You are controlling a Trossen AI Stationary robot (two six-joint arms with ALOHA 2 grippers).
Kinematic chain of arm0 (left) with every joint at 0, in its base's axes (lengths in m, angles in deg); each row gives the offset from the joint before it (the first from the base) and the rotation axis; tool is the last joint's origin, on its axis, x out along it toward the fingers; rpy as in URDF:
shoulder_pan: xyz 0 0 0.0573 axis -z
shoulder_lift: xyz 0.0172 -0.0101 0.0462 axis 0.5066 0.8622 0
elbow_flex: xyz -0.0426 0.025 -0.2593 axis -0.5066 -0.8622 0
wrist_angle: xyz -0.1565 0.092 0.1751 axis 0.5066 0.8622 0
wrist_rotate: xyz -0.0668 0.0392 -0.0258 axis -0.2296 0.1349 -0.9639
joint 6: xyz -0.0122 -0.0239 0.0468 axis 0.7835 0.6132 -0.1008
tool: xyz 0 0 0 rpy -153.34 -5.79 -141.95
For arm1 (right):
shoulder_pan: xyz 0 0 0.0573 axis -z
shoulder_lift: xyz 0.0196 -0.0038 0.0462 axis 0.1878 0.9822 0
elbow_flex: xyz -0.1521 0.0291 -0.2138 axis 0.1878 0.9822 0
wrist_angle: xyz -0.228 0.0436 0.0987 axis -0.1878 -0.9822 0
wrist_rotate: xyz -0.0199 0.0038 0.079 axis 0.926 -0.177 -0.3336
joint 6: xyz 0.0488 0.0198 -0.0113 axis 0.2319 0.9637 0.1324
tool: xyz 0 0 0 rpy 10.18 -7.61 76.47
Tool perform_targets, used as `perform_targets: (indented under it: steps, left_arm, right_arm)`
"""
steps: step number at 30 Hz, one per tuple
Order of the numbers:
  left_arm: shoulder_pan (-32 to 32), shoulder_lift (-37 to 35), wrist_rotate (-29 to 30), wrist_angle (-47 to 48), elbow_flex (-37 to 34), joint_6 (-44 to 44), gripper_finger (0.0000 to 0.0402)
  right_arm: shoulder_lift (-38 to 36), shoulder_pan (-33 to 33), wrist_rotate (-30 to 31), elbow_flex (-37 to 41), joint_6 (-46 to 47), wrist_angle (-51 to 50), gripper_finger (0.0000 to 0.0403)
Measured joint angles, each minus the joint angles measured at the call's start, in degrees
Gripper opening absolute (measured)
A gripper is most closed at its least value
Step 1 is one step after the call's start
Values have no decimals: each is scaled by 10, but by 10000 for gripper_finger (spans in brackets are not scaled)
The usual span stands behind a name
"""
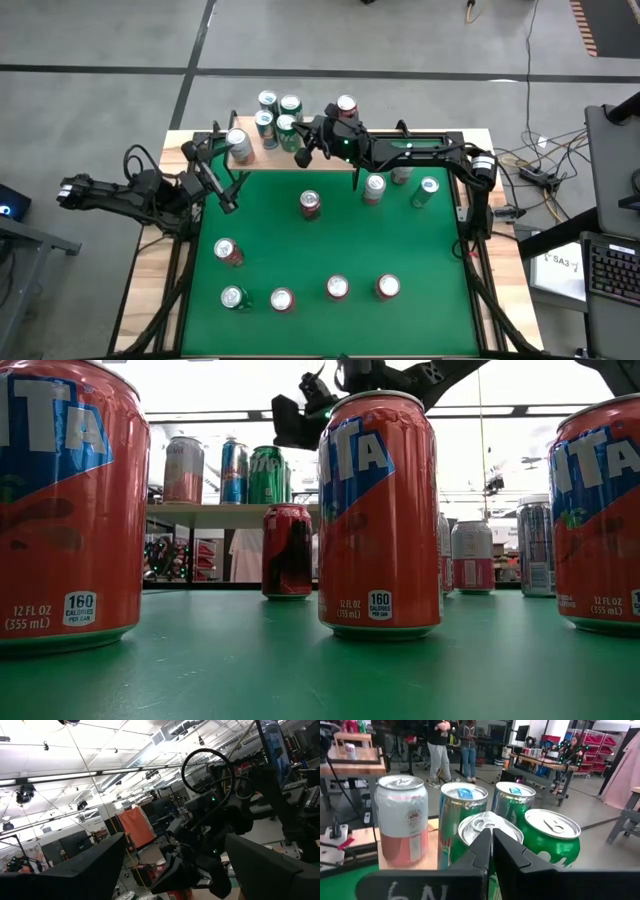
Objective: Place canned beverage on shelf
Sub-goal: Put the white and red can on the shelf
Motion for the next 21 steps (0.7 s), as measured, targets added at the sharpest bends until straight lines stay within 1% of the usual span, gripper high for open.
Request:
perform_targets:
  steps: [5,11,15,21]
  left_arm:
    - [0,1,0,-2,0,0,326]
    - [0,2,0,-2,0,0,326]
    - [0,3,0,-2,0,0,326]
    - [0,3,0,-2,0,0,326]
  right_arm:
    - [-7,0,0,0,12,-25,9]
    - [-14,-5,2,0,12,-26,9]
    - [-19,-9,1,-6,6,-7,9]
    - [11,-9,-1,-43,-5,-8,9]
